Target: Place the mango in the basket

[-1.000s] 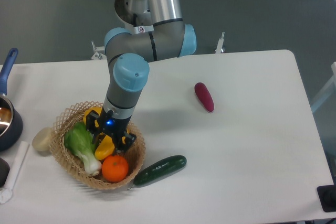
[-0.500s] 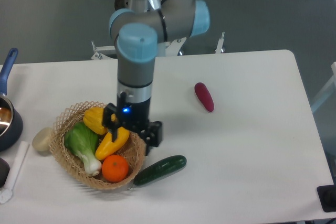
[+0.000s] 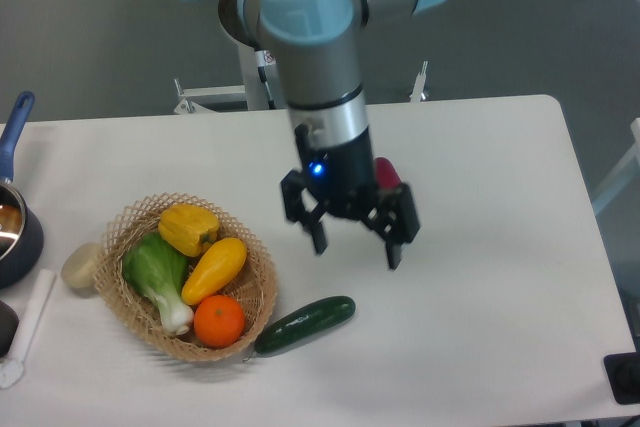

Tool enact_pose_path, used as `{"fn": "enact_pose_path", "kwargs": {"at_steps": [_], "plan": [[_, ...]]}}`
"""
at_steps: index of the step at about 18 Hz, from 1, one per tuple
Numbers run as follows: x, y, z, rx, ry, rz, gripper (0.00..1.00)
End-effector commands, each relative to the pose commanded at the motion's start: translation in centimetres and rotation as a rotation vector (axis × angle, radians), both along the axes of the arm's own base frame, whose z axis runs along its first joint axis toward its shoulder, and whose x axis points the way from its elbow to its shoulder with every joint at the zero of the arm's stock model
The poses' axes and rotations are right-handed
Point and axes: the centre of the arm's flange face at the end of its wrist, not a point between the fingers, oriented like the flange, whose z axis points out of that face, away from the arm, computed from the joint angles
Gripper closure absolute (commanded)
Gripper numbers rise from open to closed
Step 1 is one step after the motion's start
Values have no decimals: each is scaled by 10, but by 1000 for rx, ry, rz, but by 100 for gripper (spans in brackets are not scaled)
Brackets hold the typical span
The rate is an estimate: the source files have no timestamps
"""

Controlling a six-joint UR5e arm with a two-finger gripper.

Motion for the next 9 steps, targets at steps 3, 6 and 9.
{"fn": "enact_pose_path", "kwargs": {"at_steps": [3, 6, 9], "plan": [[1, -27, 8, -73, -5, -90, 0], [-3, -34, 13, -77, 6, -99, 0], [-4, -35, 13, -72, 8, -97, 0]]}}
